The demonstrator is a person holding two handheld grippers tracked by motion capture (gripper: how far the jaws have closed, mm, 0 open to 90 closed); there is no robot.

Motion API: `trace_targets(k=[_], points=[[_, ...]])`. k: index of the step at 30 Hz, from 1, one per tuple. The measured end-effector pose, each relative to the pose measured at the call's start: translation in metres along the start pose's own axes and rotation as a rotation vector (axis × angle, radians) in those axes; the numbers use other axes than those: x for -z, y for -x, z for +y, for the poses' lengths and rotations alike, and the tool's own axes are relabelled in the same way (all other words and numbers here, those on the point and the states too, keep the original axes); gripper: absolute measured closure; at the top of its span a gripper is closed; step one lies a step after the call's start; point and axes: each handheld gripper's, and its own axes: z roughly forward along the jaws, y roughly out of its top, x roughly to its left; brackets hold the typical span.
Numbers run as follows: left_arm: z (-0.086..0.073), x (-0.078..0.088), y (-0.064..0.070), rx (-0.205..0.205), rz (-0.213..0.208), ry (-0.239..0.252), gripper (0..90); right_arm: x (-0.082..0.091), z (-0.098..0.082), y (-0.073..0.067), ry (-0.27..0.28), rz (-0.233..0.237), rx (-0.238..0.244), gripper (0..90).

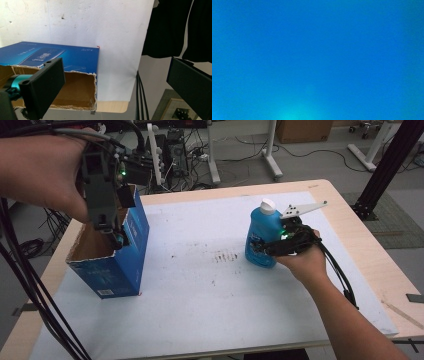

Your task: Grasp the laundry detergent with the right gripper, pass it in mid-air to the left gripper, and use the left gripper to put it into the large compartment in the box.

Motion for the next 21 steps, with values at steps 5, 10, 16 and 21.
trace_targets(k=[5,10,16,21], points=[[-0.0003,0.0004,-0.0009,0.001,0.000,-0.005,1.8,-0.0001,-0.0006,-0.0007,0.002,0.001,0.007,35.7],[-0.0009,-0.0002,-0.0008,0.003,0.001,-0.004,1.8,-0.0003,-0.0006,-0.0020,0.005,-0.004,0.022,39.8],[-0.0013,-0.0002,-0.0004,0.005,0.003,-0.005,1.8,-0.0002,-0.0006,-0.0051,0.016,-0.020,0.069,44.1],[-0.0004,0.0005,0.0003,0.004,0.004,0.001,1.8,0.0010,0.0008,-0.0094,0.011,-0.018,0.095,45.8]])
